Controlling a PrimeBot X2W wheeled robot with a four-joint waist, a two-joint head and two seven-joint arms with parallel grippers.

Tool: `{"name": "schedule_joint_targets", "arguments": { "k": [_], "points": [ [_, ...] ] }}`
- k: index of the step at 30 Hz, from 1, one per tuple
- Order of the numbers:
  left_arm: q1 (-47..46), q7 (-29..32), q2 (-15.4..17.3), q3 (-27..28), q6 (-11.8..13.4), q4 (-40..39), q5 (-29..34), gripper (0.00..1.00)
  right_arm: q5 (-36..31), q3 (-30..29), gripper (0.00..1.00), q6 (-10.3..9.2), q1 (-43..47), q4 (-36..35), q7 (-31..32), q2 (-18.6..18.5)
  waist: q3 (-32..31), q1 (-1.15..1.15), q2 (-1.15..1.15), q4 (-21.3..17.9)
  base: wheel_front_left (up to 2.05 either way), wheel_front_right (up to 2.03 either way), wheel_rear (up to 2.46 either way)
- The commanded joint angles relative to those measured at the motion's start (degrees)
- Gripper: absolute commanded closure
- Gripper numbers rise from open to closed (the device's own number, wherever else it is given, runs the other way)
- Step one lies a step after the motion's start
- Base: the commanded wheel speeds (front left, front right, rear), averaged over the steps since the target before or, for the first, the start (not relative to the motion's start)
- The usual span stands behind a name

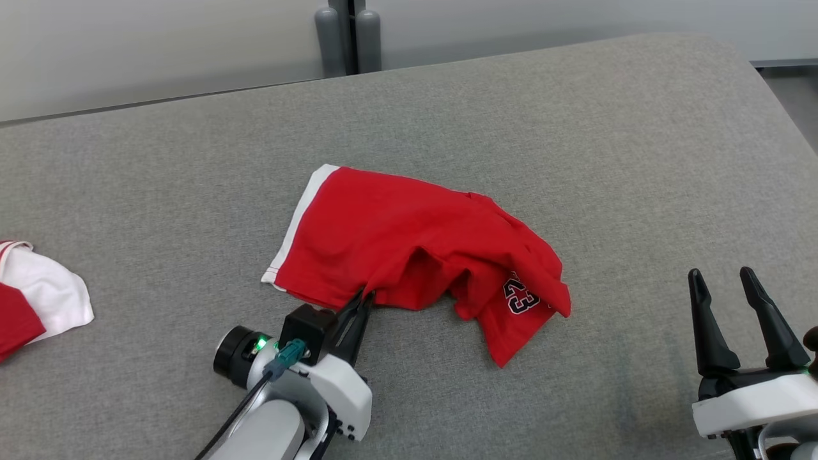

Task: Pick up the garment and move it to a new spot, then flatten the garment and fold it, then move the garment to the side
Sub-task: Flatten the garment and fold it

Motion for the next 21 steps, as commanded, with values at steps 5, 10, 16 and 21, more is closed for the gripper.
{"name": "schedule_joint_targets", "arguments": {
  "k": [5, 10, 16, 21],
  "points": [
    [6.65, 3.52, 6.04, -0.01, 2.6, -9.08, 0.94, 1.0, 0.19, -1.12, 0.0, -0.02, 1.15, 0.25, -0.54, 0.25, -1.75, 0.0, 0.0, 2.49, 0.0, 0.0, 0.0],
    [14.85, 9.45, 14.24, 2.57, 6.83, -19.95, -0.3, 1.0, 0.18, -1.6, 0.0, -0.02, 1.85, 0.23, -0.37, 0.79, -2.72, 0.0, 0.0, 4.34, 0.0, 0.0, 0.0],
    [21.69, 12.47, 20.03, 6.85, 10.42, -25.36, -3.26, 1.0, -0.01, -1.68, 0.0, -0.02, 2.18, 0.06, 0.26, 1.02, -3.45, 0.0, 0.0, 5.15, 0.0, 0.0, 0.0],
    [23.08, 9.66, 17.61, 8.73, 9.59, -24.89, -7.22, 0.0, -0.2, -1.71, 0.0, -0.02, 2.2, -0.47, 0.77, 0.61, -3.39, 0.0, 0.0, 5.28, 0.0, 0.0, 0.0]
  ]
}}
